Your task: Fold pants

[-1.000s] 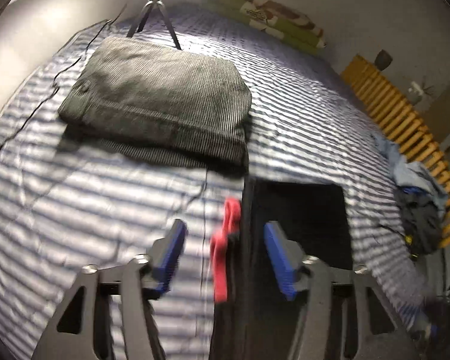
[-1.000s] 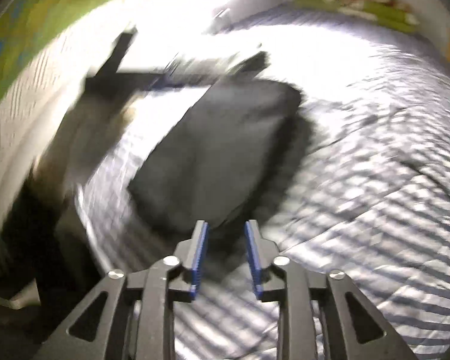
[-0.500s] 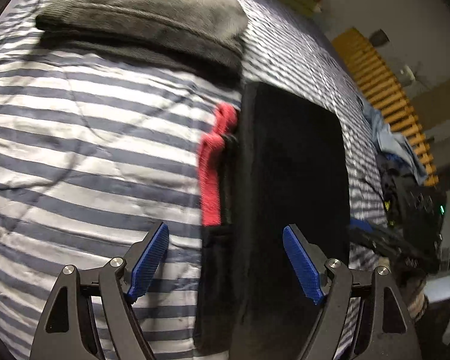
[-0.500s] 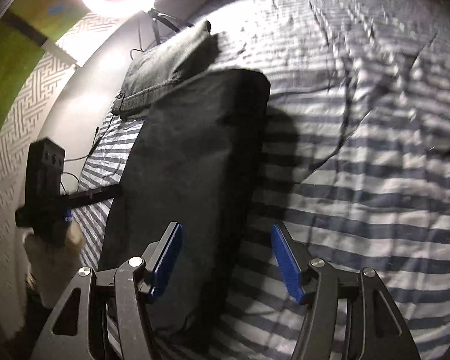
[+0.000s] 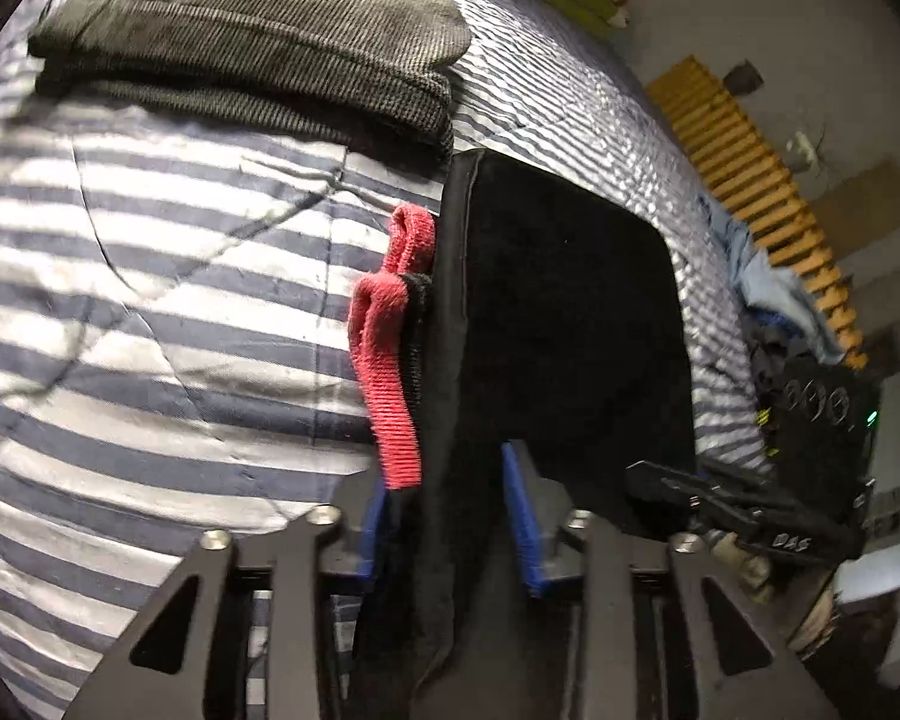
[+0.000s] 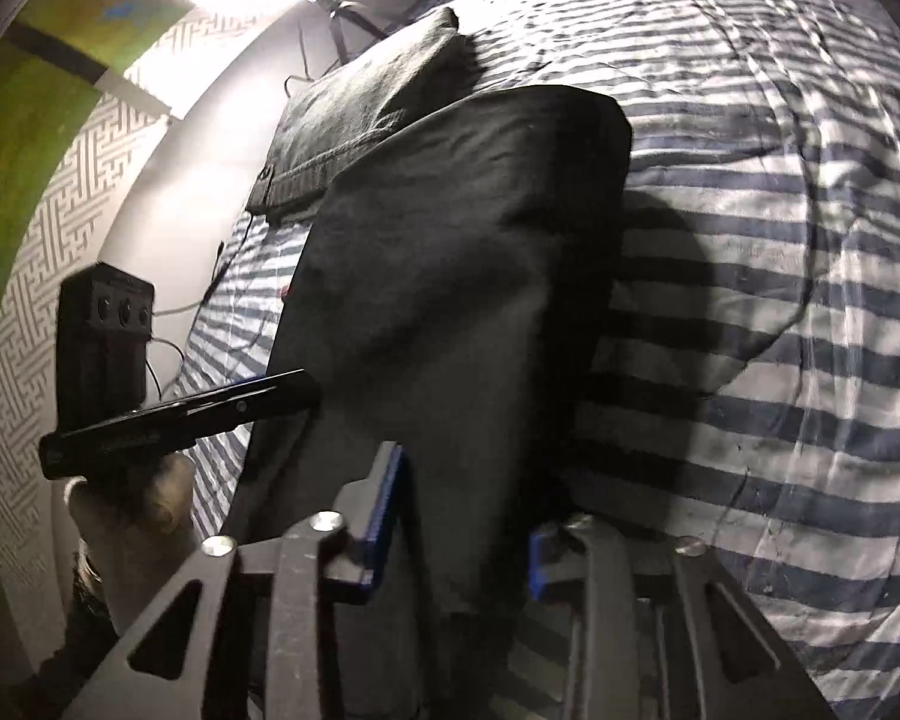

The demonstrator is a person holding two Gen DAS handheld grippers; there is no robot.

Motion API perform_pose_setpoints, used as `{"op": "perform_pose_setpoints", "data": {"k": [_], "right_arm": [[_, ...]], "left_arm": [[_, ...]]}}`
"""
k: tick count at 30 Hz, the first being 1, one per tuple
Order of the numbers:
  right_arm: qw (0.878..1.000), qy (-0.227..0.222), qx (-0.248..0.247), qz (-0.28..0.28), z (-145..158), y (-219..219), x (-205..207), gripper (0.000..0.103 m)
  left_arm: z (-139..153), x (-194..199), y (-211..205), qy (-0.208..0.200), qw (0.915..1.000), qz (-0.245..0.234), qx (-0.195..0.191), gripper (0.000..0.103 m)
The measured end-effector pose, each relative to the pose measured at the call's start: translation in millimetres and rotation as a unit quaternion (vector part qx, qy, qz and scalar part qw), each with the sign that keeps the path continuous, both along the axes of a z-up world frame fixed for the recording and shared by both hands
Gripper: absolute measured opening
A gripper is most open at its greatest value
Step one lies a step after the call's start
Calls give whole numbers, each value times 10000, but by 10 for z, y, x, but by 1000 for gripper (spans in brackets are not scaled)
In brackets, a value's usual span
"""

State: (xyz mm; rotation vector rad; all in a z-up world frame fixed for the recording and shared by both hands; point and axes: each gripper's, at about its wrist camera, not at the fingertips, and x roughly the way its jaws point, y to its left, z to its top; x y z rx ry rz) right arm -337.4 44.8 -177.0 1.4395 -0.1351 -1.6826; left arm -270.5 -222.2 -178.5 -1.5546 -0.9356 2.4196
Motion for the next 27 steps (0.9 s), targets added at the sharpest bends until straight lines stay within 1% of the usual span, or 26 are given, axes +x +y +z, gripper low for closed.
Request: {"op": "perform_pose_setpoints", "data": {"k": [1, 2, 4, 5, 7, 8, 11, 13, 17, 21, 25, 27], "right_arm": [[10000, -2, -13, -21, 10, 1, 4, 23], [10000, 17, -21, -58, 23, 11, 16, 21], [9999, 79, 9, -97, 58, 8, 39, 18], [9999, 120, 22, -115, 86, 6, 54, 16], [9996, 232, 37, -127, 162, 1, 83, 13], [9995, 297, 14, -119, 215, 7, 101, 11], [9987, 498, -29, -59, 409, 0, 167, 9], [9974, 719, -5, 31, 567, -41, 222, 8], [9959, 888, -155, 98, 844, -108, 236, 8], [9921, 1192, -337, 180, 1171, -340, 182, 8], [9868, 1536, -450, 262, 1467, -578, 76, 8], [9842, 1668, -516, 286, 1596, -728, -28, 8]], "left_arm": [[1, -1, 13, 7, 10000, 37, -54, 29], [18, 3, 44, 26, 9998, 31, -194, 29], [79, 14, 108, 89, 9989, 4, -469, 23], [102, 17, 127, 110, 9987, 18, -495, 21], [159, 49, 100, 151, 9991, 81, -399, 17], [194, 71, 85, 193, 9991, 97, -354, 16], [343, 155, 71, 333, 9985, 85, -416, 16], [469, 214, 28, 471, 9979, 132, -431, 16], [800, 329, -204, 831, 9953, 378, -319, 15], [1188, 395, -448, 1220, 9888, 613, -601, 15], [1499, 242, -642, 1436, 9835, 821, -731, 15], [1675, 144, -793, 1521, 9803, 901, -877, 15]]}}
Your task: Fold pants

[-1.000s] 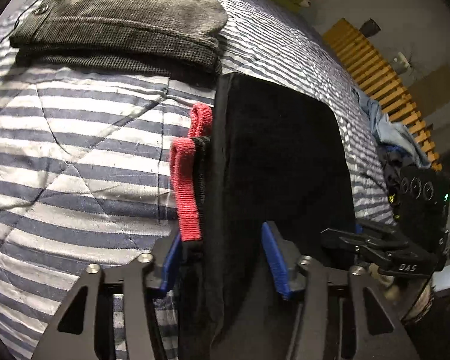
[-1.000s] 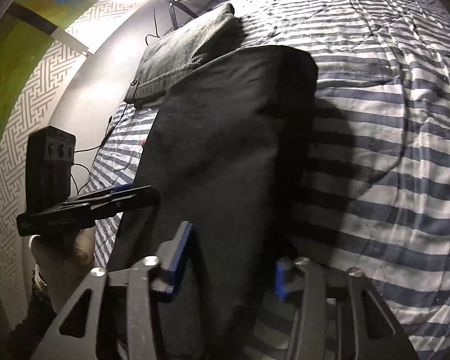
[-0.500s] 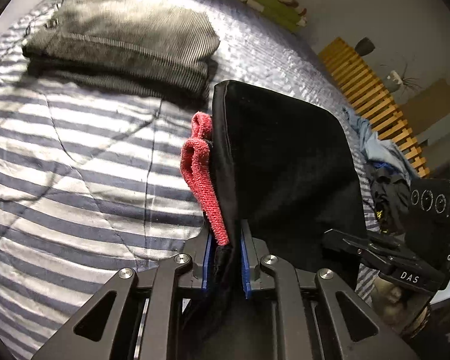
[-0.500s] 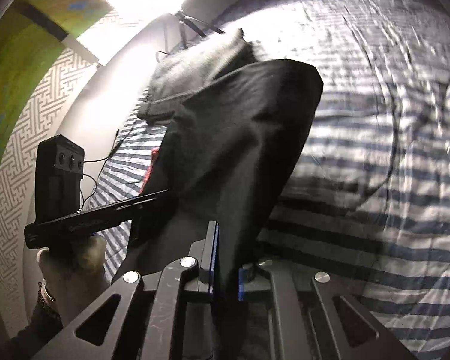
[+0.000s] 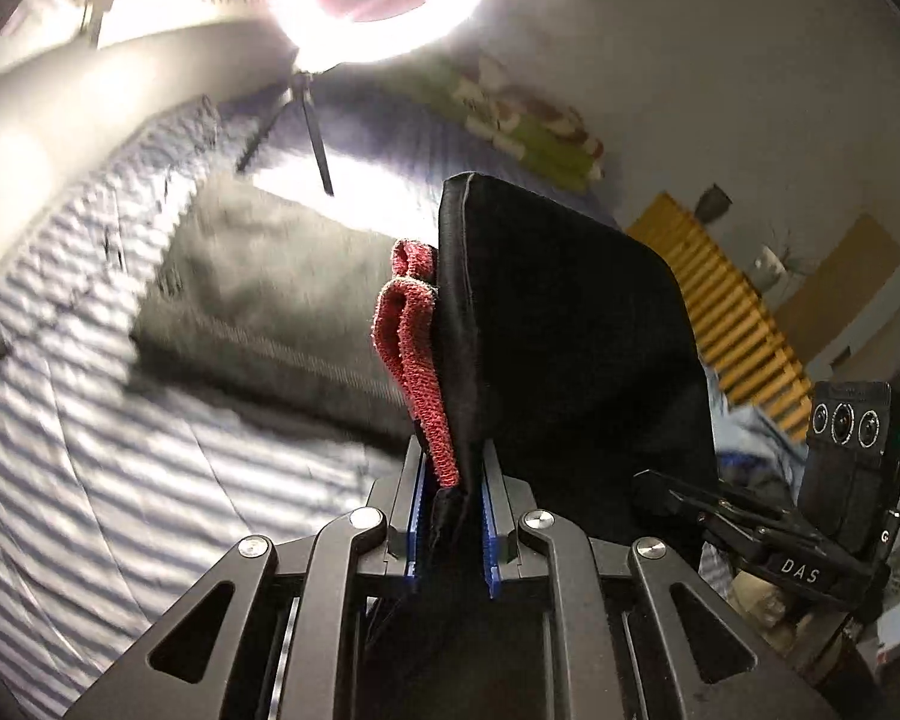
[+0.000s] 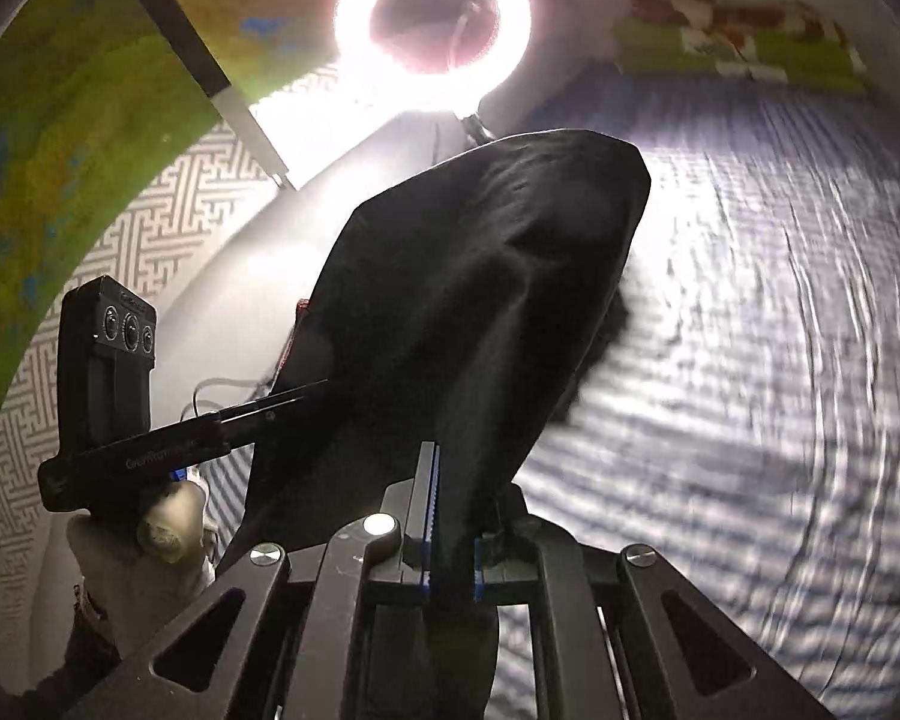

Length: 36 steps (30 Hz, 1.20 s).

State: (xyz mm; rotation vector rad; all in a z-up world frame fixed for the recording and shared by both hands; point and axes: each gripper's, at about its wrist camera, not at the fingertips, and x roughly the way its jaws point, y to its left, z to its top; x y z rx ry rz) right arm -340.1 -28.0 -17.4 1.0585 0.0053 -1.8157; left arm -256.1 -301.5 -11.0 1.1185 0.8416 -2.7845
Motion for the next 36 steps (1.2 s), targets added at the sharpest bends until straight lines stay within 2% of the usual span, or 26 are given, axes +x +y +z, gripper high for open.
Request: {"op": "perform_pose_setpoints", "data": {"k": [2, 7, 10, 14, 21, 27, 29, 30, 31, 32, 34, 36], "right_arm": [[9999, 86, -58, -2, 87, -145, -112, 8], [9993, 290, -234, 1, 219, -620, -409, 8], [9990, 343, -273, 28, 194, -962, -588, 8], [9989, 384, -265, 17, 72, -1335, -798, 7], [9995, 238, -123, -136, -346, -1742, -1119, 7], [9997, 71, 150, -189, -780, -1848, -1317, 7], [9996, 1, 261, -144, -897, -1867, -1365, 11], [9992, 8, 379, -159, -946, -1869, -1399, 15], [9982, 72, 519, -290, -967, -1848, -1437, 23], [9976, 112, 576, -355, -971, -1824, -1447, 28], [9961, 221, 609, -591, -937, -1718, -1503, 28], [9922, 446, 759, -878, -890, -1608, -1537, 28]], "left_arm": [[144, -175, -39, 49, 9998, 108, -152, 15], [491, -474, -436, 159, 9972, 352, -641, 15], [575, -677, -762, 103, 9960, 496, -730, 15], [521, -947, -1037, -2, 9948, 606, -817, 15], [35, -1384, -1457, -283, 9956, 685, -568, 15], [-513, -1666, -1472, -623, 9946, 610, -559, 15], [-743, -1737, -1402, -889, 9893, 735, -891, 21], [-812, -1784, -1415, -1054, 9848, 865, -1077, 30], [-864, -1812, -1427, -1174, 9808, 986, -1204, 41], [-880, -1805, -1455, -1168, 9809, 1093, -1111, 43], [-829, -1746, -1498, -1059, 9834, 1203, -851, 43], [-775, -1701, -1522, -1044, 9811, 1370, -886, 43]]}}
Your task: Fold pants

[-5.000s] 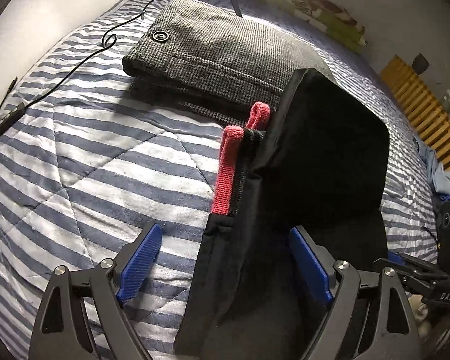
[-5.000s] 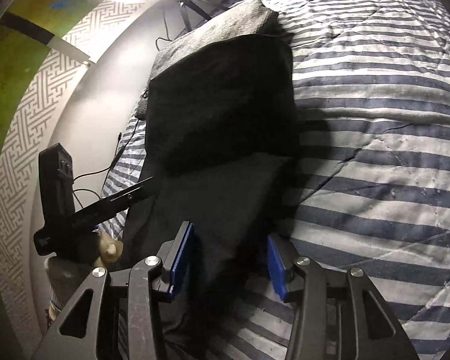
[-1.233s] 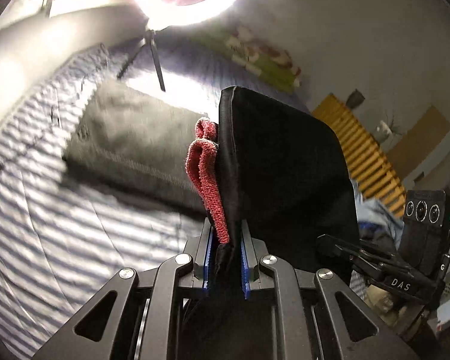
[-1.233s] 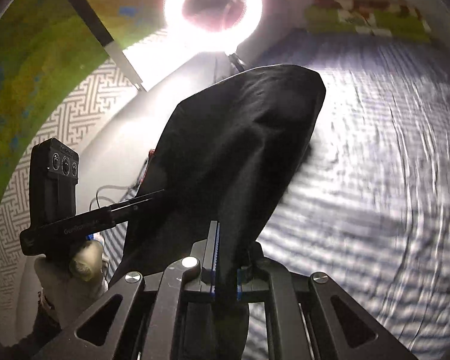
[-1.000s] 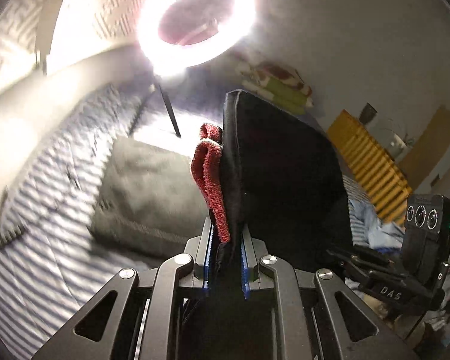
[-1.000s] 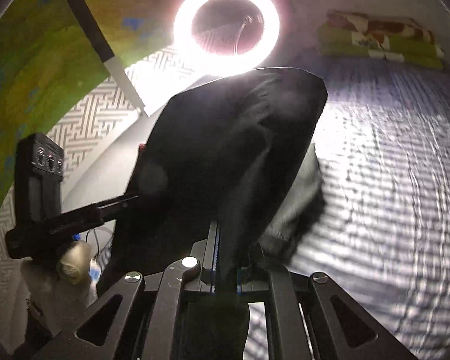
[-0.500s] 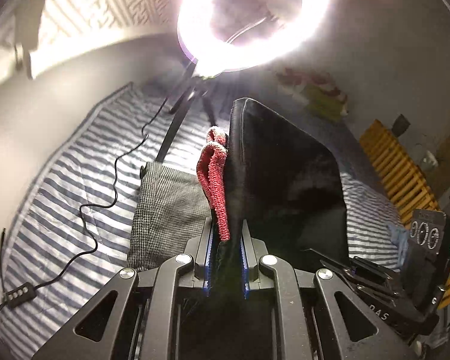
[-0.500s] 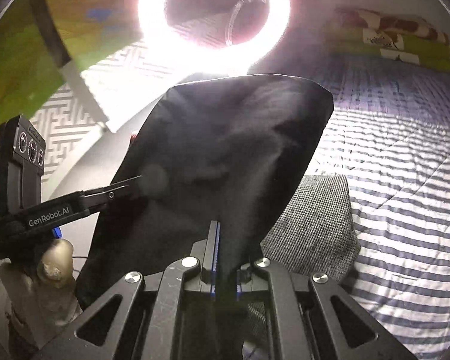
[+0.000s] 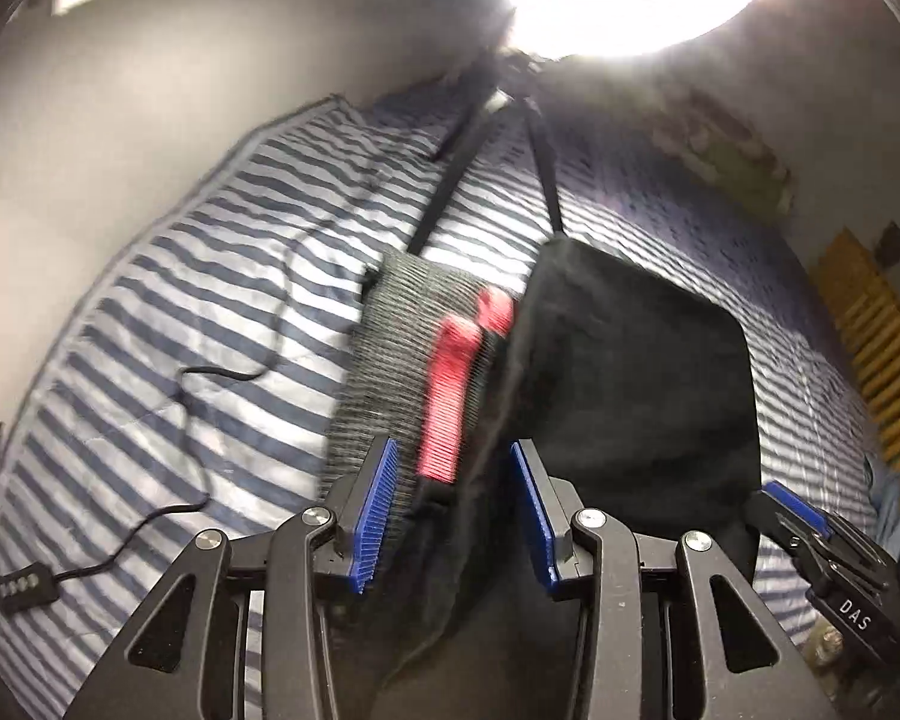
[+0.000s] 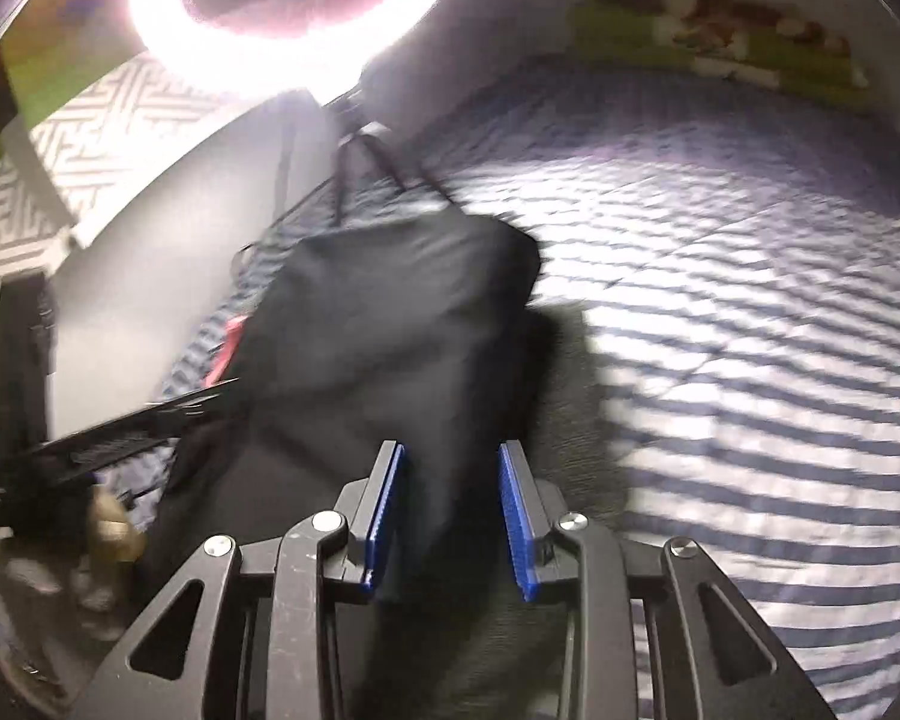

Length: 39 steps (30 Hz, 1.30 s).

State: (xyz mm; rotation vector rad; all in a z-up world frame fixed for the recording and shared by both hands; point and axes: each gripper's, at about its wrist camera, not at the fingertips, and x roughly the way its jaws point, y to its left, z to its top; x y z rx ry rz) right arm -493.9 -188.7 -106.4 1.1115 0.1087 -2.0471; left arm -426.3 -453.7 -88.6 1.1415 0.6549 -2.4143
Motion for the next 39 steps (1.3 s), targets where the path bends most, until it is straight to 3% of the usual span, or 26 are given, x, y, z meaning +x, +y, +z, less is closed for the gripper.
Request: {"op": "perform_pose_setpoints", "data": {"k": [3, 7, 10, 15, 19, 26, 30, 39], "right_arm": [[9992, 294, 99, -257, 85, 144, 45, 28], [9987, 392, -305, 147, 246, 227, 331, 28], [9976, 314, -225, 569, 226, 136, 574, 28], [9961, 189, 187, 844, 115, 106, 895, 28], [9959, -56, 394, 808, 37, 315, 1077, 28], [9956, -2, 562, 753, 162, 958, 1515, 28], [9953, 75, 595, 757, 318, 1391, 1814, 29], [9968, 439, 418, 523, 760, 2380, 2436, 32]], "left_arm": [[193, 169, 35, 231, 9994, 170, -192, 40], [328, 387, 392, 412, 9976, -445, -336, 40], [248, 529, 777, 209, 9950, -909, -345, 40], [-8, 797, 1237, -318, 9930, -1049, -431, 40], [-160, 1129, 1446, -414, 9930, -1106, 82, 41], [-106, 1569, 1913, -404, 9937, -1035, 135, 41], [66, 1858, 2317, -297, 9946, -991, 9, 41], [776, 2610, 3244, 154, 9917, -1111, -629, 41]]}}
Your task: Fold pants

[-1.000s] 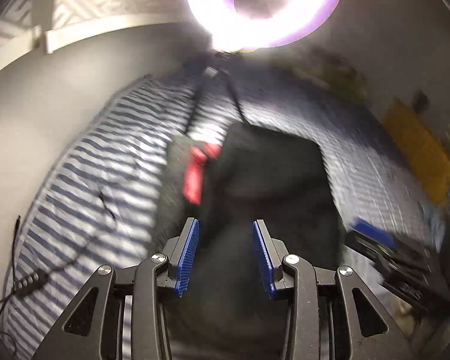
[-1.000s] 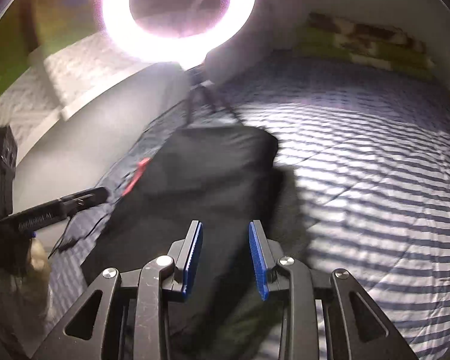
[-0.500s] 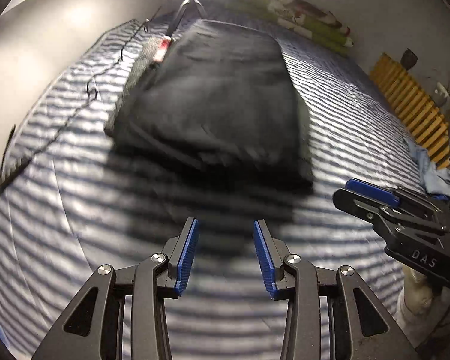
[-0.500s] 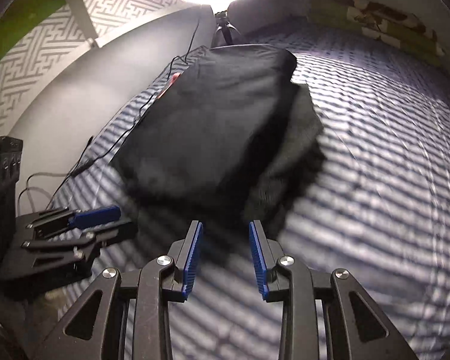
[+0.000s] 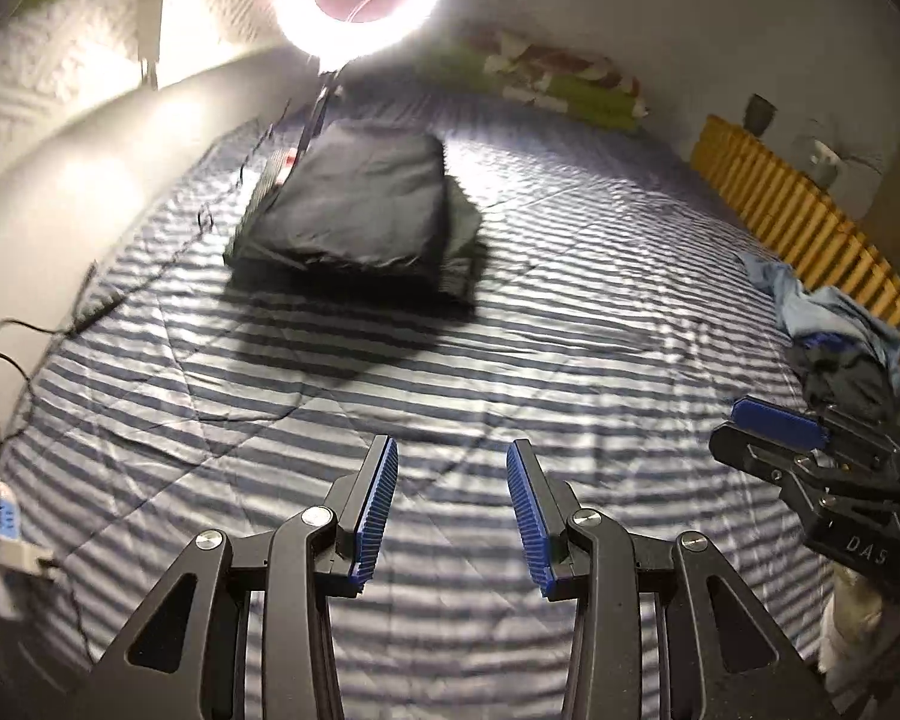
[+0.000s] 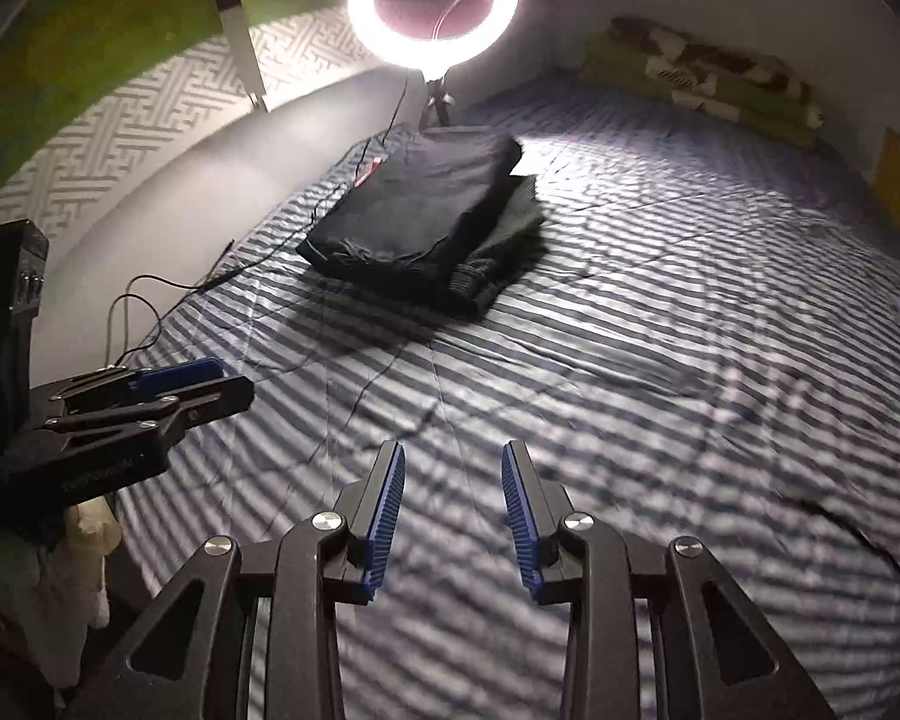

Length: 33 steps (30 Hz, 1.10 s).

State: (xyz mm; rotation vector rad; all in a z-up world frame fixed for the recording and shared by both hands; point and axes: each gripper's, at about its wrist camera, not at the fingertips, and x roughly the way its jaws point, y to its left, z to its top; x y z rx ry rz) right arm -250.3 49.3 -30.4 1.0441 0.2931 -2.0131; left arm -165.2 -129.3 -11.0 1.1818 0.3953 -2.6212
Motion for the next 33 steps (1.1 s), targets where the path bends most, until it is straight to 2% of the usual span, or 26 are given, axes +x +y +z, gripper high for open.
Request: {"op": "perform_pose_setpoints", "data": {"k": [5, 8, 15, 20, 24, 29, 33], "right_arm": [[9995, 136, -220, -176, 200, 526, 268, 36], [9987, 275, -334, -257, 320, 766, 364, 39], [9953, 690, -535, -409, 480, 1033, 409, 48], [9930, 908, -509, -564, 472, 997, 233, 54], [9929, 909, -426, -631, 326, 870, -1, 57], [9943, 755, -260, -702, 25, 758, -217, 58], [9934, 695, -282, -864, -97, 714, -367, 58]], "left_arm": [[359, 289, 414, 323, 9991, 5, -256, 42], [548, 388, 606, 512, 9979, 31, -389, 49], [676, 255, 800, 595, 9975, 12, -377, 61], [539, -106, 701, 538, 9978, -32, -398, 66], [329, -372, 516, 505, 9969, 314, -511, 71], [-131, -652, 315, -3, 9953, 555, -790, 72], [-361, -805, 179, -183, 9958, 637, -626, 72]]}}
